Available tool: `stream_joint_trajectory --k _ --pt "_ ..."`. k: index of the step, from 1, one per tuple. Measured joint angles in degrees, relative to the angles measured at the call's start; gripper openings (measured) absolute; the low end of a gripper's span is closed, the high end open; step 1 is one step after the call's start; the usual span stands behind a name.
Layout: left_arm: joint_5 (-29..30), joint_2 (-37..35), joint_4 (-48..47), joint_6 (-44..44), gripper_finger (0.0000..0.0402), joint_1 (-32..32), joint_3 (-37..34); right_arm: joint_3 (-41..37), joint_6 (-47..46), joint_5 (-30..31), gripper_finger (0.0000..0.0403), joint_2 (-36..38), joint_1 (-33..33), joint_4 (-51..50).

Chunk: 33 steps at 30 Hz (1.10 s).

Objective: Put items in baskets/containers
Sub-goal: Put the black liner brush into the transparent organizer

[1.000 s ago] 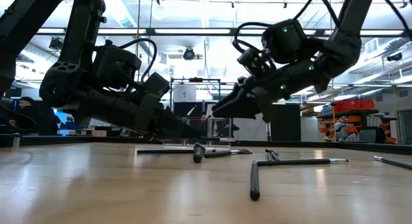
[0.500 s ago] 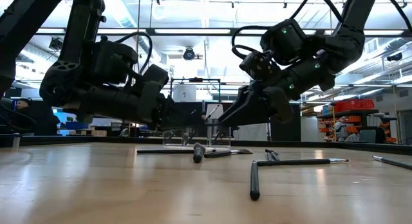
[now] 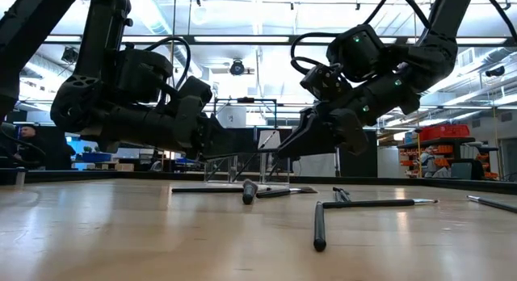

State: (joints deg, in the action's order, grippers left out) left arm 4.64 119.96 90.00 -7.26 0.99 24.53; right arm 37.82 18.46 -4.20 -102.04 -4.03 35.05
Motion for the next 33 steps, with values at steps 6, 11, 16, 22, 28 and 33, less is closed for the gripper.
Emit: stream_joint_trajectory --k 6,11,16,22,28,33 --pt "-0.15 0.00 0.02 -0.03 0.0021 -0.02 0.00 0.00 0.00 -2.68 0.0037 -0.02 0.00 0.00" --pt "0.09 0.02 -0.19 -0.05 0.0042 -0.02 0.00 0.00 0.02 -2.50 0.0010 -0.02 0.00 0.02" --pt "0.99 0.02 -0.84 -1.61 0.0055 0.11 -0.13 0.00 0.22 -1.23 0.0010 1.70 0.01 -2.90" --pt "4.96 -0.47 -1.04 -2.13 0.0083 0.19 -3.26 -0.02 0.03 4.86 0.0010 10.36 0.04 -18.37" --pt "7.36 -0.48 -0.80 -2.64 0.0114 0.17 -6.01 -0.07 6.48 13.08 0.0010 22.78 0.04 -31.34" --pt "7.39 -0.48 -1.09 -4.12 0.0119 0.17 -6.05 0.07 27.92 26.49 0.0010 32.49 0.02 -31.39"
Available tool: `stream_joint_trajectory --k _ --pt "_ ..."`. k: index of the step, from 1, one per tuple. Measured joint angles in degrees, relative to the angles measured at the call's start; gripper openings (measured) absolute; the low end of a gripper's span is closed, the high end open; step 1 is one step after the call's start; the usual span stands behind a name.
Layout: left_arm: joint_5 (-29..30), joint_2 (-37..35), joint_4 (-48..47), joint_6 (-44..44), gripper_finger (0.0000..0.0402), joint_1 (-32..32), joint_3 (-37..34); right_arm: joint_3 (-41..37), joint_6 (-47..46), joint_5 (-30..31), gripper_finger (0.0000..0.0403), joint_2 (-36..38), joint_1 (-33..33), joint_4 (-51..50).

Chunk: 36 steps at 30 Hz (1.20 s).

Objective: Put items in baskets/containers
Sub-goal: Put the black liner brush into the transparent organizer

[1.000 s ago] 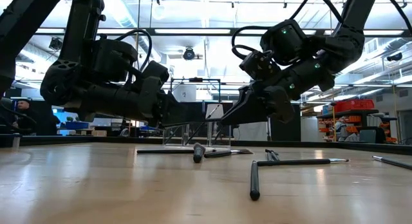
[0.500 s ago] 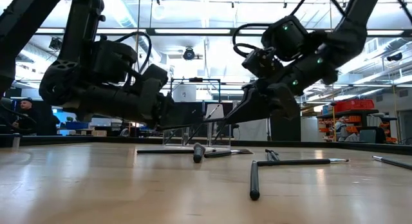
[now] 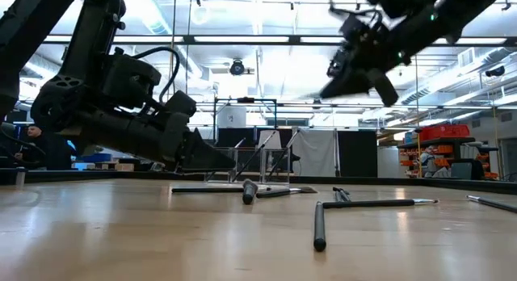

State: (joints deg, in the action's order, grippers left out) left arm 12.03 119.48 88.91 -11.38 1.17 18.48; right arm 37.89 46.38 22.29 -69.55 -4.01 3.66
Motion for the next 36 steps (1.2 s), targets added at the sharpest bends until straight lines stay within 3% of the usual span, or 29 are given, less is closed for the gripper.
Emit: stream_joint_trajectory --k 3,6,8,15,21,26,36 --pt "-0.02 0.00 -0.91 -0.01 0.0119 0.00 0.00 0.97 23.17 5.23 0.0010 2.00 -0.12 4.36" --pt "-0.02 0.00 -2.10 -0.02 0.0119 0.00 0.04 1.53 49.82 5.13 0.0010 1.90 -1.56 5.14" --pt "-0.02 0.00 -2.37 -0.02 0.0119 0.00 0.03 1.60 60.58 5.36 0.0010 0.91 -3.35 5.78" --pt "0.47 0.00 -2.66 0.04 0.0119 0.00 0.48 1.66 71.28 5.09 0.0010 -5.05 -9.34 7.10" --pt "0.83 0.00 -3.28 0.07 0.0119 0.00 1.60 1.68 77.38 -1.50 0.0010 -10.41 -12.52 11.63" --pt "0.83 0.00 -4.49 0.70 0.0119 0.00 2.30 1.70 84.37 -1.81 0.0010 -14.60 -13.89 14.05" --pt "0.85 0.00 -5.66 0.66 0.0119 0.92 2.32 1.81 84.73 -3.49 0.0039 -18.22 -13.92 16.01"
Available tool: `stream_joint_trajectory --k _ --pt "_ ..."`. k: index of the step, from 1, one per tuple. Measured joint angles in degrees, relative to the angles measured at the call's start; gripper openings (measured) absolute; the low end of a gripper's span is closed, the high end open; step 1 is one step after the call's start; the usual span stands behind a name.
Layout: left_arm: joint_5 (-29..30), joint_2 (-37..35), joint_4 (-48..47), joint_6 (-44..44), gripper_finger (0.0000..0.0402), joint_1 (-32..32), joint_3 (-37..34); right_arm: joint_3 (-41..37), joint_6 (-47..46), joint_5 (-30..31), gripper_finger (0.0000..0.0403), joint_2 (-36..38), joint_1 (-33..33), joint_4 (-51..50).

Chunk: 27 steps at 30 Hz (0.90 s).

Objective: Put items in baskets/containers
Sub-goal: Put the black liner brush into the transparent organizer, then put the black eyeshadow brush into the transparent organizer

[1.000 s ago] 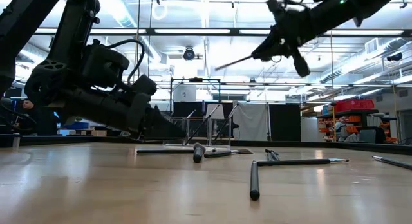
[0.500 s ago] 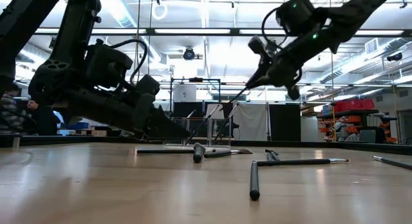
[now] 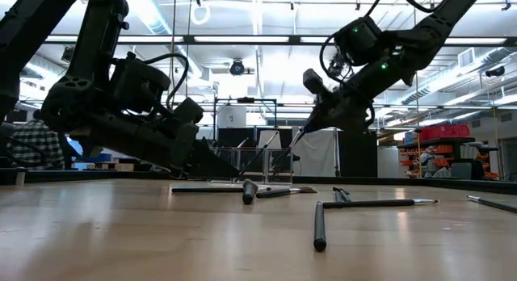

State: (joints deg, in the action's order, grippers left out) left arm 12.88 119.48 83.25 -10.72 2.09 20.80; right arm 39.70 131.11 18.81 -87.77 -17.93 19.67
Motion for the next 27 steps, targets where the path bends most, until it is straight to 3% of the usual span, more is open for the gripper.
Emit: stream_joint_trajectory --k 14,17,21,24,27 --pt "-0.02 0.00 -1.78 -0.59 0.0119 0.00 -0.02 -0.01 -2.34 -0.44 0.0049 0.02 0.00 4.53" --pt "-0.02 0.00 -1.75 -0.66 0.0119 0.00 -0.02 0.00 -11.17 0.40 0.0050 0.02 0.03 9.69" --pt "-0.55 0.00 -1.69 -2.26 0.0119 -0.42 -0.02 0.00 -33.75 10.30 0.0050 1.05 1.27 16.69" --pt "-1.08 0.00 -1.22 -2.36 0.0119 -1.23 -0.04 0.00 -48.52 12.98 0.0050 3.85 2.23 13.93" --pt "-1.17 0.02 0.54 -2.19 0.0119 -2.07 -0.04 0.00 -55.71 13.13 0.0050 6.91 3.55 6.53"
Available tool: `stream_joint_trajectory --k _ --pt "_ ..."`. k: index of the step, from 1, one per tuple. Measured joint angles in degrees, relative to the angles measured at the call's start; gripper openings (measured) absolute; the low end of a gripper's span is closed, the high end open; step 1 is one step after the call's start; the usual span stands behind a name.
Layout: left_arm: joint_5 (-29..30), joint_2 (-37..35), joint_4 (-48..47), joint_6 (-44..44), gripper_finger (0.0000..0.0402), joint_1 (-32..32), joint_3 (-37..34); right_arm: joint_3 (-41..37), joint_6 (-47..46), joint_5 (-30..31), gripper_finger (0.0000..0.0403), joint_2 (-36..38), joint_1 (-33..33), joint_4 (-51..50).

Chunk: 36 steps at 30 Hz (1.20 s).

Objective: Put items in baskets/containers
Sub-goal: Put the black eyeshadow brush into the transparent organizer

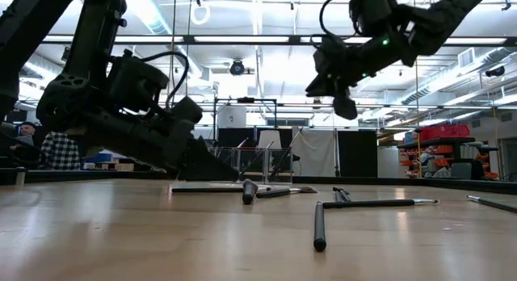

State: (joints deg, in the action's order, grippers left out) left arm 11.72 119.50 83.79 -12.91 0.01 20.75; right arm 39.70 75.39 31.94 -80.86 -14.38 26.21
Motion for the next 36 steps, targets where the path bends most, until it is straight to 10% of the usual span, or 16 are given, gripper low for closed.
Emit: stream_joint_trajectory --k 6,11,24,36 --pt "0.05 0.00 3.06 0.00 0.0119 -2.45 -0.01 -0.02 -21.04 -1.44 0.0050 6.74 2.75 -14.61" --pt "3.06 0.02 -1.24 -1.22 0.0119 -4.26 -0.02 -1.02 -40.46 -17.40 0.0050 8.18 4.77 -18.34" --pt "12.14 0.02 -10.46 -0.97 0.0119 -8.02 2.48 -16.87 -63.53 -28.58 0.0050 -2.04 11.89 24.03" --pt "9.00 -0.15 -14.21 -4.32 0.0118 -4.89 2.67 -8.77 -67.89 -34.57 0.0098 -18.95 12.16 25.17"
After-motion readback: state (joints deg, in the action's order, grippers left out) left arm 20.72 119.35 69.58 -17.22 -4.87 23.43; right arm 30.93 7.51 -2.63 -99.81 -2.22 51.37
